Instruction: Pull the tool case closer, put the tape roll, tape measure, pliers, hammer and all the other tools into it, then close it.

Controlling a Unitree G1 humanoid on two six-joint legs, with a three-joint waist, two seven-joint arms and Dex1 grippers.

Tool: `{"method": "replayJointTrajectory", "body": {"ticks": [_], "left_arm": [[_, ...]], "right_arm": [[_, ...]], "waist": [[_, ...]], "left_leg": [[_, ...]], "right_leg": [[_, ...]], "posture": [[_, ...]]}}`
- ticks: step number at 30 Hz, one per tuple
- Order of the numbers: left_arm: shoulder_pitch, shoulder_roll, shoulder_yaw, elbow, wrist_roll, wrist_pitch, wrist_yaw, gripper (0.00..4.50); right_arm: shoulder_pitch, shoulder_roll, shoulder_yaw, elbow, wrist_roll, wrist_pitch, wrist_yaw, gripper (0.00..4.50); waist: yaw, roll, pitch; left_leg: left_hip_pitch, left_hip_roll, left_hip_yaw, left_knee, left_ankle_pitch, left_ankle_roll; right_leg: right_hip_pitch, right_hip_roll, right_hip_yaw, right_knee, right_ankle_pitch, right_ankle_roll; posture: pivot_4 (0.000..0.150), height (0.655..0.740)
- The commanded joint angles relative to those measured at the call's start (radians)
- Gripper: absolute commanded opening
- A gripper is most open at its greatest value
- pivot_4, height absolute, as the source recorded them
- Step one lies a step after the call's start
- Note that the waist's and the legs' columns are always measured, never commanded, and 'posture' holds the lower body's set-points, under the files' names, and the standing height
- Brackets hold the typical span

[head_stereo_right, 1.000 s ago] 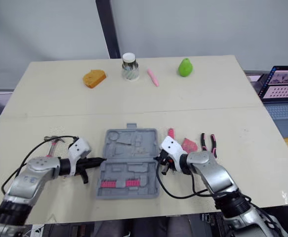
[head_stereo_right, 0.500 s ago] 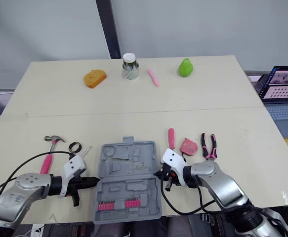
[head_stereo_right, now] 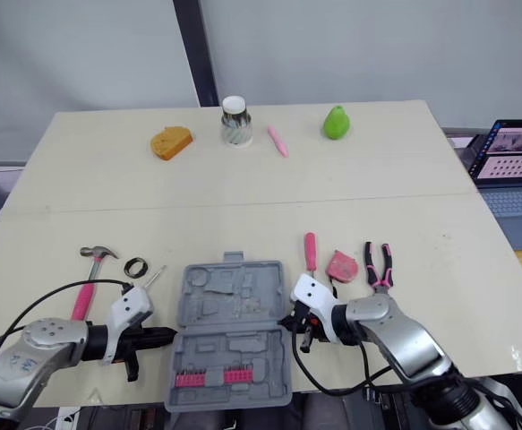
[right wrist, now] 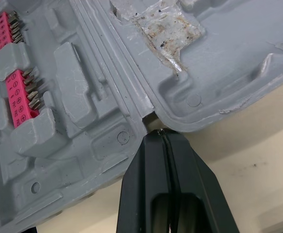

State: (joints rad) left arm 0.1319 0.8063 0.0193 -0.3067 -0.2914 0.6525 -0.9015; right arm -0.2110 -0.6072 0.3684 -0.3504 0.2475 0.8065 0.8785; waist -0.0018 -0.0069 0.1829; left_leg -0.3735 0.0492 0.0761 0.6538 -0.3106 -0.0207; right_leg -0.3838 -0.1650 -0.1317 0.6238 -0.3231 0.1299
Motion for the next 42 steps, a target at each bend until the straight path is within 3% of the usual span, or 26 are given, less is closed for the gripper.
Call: {"method": "replayJointTrajectory", "body": {"ticks": [1, 42], "left_arm": [[-0.003, 0.003, -0.006, -0.040, -0.025, 0.006, -0.012, 0.00], [0.033, -0.001, -0.019, -0.093, -0.024, 0.051, 0.009, 0.00]], "right_arm": [[0.001, 0.013, 0.007, -0.038, 0.023, -0.001, 0.000, 0.05], [0.061, -0.006, -0.003, -0.097, 0.040, 0.029, -0.010, 0.05]], "waist": [[0.000, 0.000, 0.000], [0.000, 0.000, 0.000]], "left_leg": [[0.000, 0.000, 0.000, 0.000, 0.000, 0.000], [0.000, 0.000, 0.001, 0.000, -0.001, 0.000]], "right_leg": [[0.000, 0.000, 0.000, 0.000, 0.000, 0.000], [-0.001, 0.000, 0.001, 0.000, 0.000, 0.000]], "posture": [[0.150, 0.7400], [0.150, 0.7400]]}}
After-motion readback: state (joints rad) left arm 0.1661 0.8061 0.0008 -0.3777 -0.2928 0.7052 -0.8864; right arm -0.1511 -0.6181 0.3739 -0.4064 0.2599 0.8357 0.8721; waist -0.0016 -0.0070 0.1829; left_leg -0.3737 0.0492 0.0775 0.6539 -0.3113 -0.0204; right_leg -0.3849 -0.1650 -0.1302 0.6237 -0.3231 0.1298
